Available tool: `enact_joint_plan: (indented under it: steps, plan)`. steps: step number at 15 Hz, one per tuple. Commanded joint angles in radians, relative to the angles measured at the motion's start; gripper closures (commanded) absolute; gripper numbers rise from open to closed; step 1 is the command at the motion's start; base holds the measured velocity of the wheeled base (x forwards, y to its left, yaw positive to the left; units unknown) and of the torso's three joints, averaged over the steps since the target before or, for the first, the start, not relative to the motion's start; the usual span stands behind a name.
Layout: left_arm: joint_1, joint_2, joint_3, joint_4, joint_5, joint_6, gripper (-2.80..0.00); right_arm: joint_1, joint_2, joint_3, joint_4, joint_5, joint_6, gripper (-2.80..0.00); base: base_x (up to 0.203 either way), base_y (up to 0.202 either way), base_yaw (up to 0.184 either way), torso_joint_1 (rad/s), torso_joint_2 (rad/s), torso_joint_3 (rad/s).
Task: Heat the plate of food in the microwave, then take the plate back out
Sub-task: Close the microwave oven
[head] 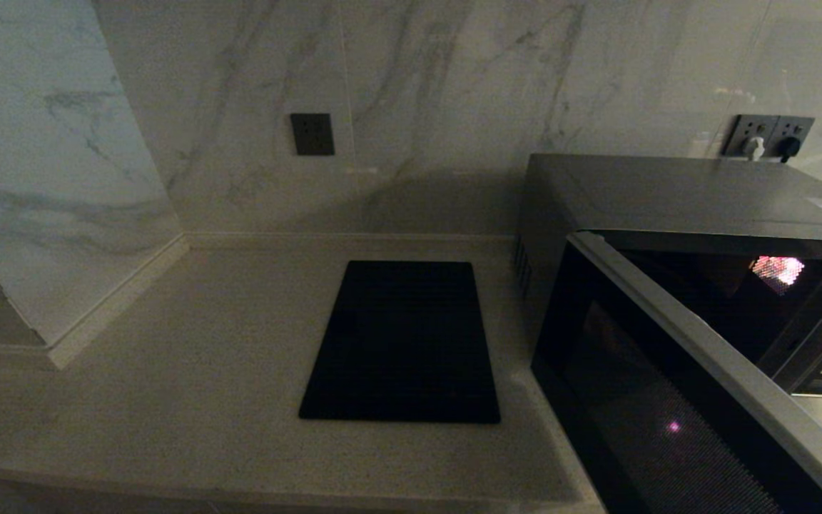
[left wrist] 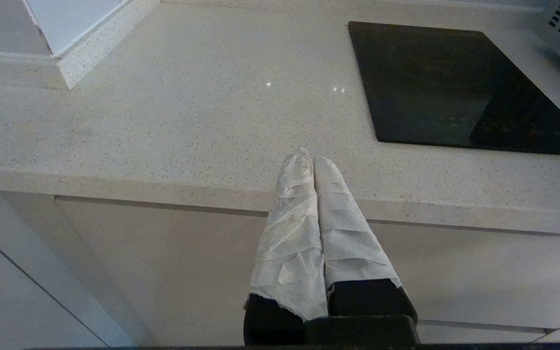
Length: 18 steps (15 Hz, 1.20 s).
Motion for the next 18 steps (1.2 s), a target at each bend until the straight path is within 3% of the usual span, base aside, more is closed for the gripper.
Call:
enact_joint_plan:
  steps: [1, 7, 14, 18]
  plan:
    - [0.000, 0.001, 0.000, 0.000, 0.000, -0.001, 0.00, 0.072, 0.057, -0.024, 0.014, 0.108, 0.002, 0.00, 0.000, 0.000, 0.000, 0.000, 0.00, 0.000]
    - [0.000, 0.001, 0.000, 0.000, 0.000, -0.001, 0.00, 0.198, 0.233, -0.075, 0.147, 0.134, 0.063, 0.00, 0.000, 0.000, 0.000, 0.000, 0.00, 0.000]
    - [0.000, 0.000, 0.000, 0.000, 0.000, -0.001, 0.00, 0.212, 0.393, -0.066, 0.188, 0.119, 0.241, 0.00, 0.000, 0.000, 0.000, 0.000, 0.00, 0.000]
    - [0.000, 0.001, 0.000, 0.000, 0.000, -0.001, 0.00, 0.212, 0.438, -0.045, 0.188, 0.066, 0.335, 0.00, 0.000, 0.000, 0.000, 0.000, 0.00, 0.000]
